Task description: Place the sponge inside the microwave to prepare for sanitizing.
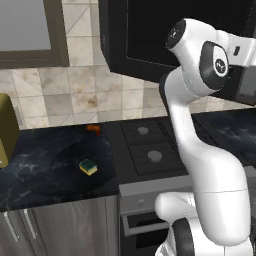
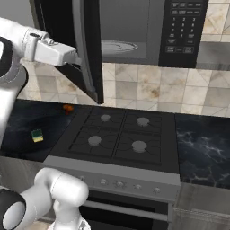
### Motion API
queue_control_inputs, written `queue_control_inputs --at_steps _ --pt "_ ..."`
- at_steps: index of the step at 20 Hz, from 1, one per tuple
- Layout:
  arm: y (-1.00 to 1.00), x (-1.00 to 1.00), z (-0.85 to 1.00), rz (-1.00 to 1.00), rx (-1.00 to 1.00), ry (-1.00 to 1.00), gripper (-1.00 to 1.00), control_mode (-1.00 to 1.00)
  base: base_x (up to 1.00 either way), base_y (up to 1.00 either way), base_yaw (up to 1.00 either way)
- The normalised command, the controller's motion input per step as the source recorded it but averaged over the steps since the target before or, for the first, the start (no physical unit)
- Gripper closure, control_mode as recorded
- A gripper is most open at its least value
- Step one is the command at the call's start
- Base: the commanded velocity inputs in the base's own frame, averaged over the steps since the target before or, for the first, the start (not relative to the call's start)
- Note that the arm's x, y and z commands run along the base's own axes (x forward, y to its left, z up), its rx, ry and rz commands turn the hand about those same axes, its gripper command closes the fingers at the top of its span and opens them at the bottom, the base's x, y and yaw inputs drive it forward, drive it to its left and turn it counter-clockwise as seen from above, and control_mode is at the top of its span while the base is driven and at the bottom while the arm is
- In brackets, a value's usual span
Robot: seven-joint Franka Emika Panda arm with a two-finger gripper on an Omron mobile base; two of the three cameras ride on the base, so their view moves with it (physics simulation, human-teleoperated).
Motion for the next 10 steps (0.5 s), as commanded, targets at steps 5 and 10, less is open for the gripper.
queue_control_inputs --at_steps 5,10 --pt "0.68 -0.62 0.00 -0.42 0.00 -0.02 1.00 -1.00 0.00 0.00 0.00" --pt "0.75 -0.60 -0.02 -0.37 0.00 -0.03 1.00 -1.00 0.00 0.00 0.00"
